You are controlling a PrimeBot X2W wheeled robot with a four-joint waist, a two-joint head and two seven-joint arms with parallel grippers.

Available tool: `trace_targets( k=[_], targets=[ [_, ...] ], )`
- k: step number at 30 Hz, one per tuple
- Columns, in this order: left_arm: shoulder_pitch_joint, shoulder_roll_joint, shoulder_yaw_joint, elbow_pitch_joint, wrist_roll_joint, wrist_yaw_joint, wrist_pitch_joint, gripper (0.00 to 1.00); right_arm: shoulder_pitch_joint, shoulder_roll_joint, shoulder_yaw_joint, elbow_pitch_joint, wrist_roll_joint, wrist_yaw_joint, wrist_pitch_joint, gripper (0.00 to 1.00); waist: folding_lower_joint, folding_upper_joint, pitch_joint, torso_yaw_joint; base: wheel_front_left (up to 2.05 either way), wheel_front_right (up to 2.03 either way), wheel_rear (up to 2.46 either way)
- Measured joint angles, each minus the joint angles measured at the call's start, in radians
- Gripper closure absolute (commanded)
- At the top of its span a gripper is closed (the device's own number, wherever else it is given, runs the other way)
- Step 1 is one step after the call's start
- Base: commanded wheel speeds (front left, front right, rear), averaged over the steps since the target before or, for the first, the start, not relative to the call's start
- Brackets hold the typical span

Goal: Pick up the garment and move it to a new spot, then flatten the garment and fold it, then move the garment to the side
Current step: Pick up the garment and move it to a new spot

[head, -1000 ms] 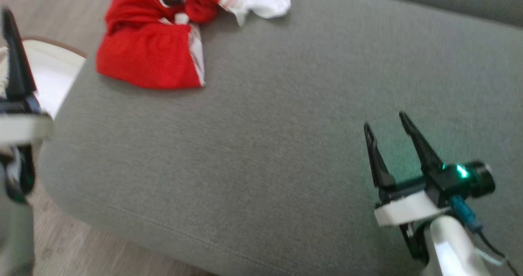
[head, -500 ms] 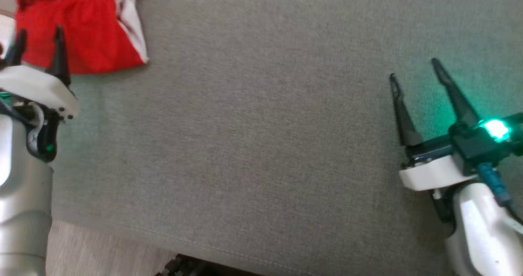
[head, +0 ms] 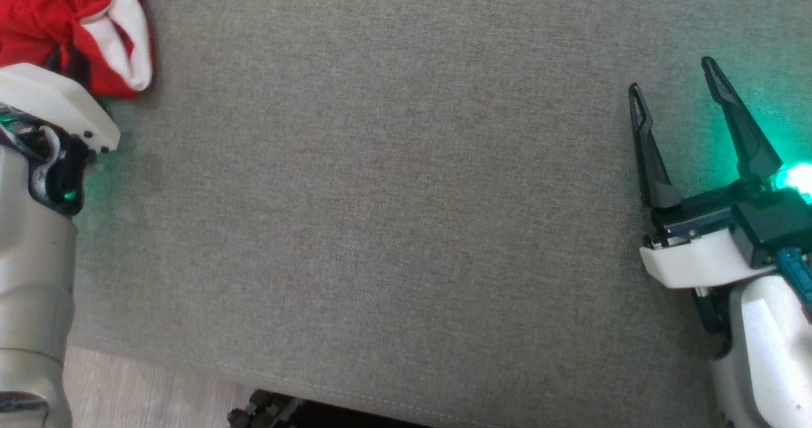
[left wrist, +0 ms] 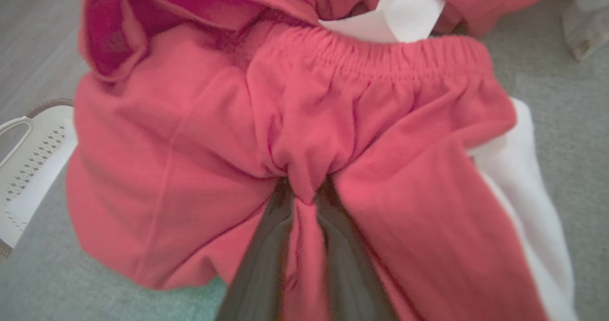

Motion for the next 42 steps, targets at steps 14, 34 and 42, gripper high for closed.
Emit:
trace_targets(
  k=[14,34,42],
  targets=[
    [0.014,0.112,-0.104,-0.051,-0.047,0.000,-0.032,1.00,-0.010,0.039,-0.014,0.142,0.019,0.000,-0.060,0.00,0.0001,0.0000,-0.114,-0.010,0.00,0.00,0.00],
    [0.035,0.191,-0.295,-0.647,-0.092,0.022,0.171,1.00,0.059,0.092,-0.050,0.327,0.156,0.000,-0.137,0.00,-0.0002,0.0001,-0.437,-0.162,0.00,0.00,0.00],
    [0.079,-0.015,-0.436,-0.621,-0.081,0.023,0.071,1.00,0.059,0.093,-0.026,0.310,0.188,0.000,-0.137,0.00,-0.0001,0.0001,-0.456,-0.295,0.00,0.00,0.00]
  ],
)
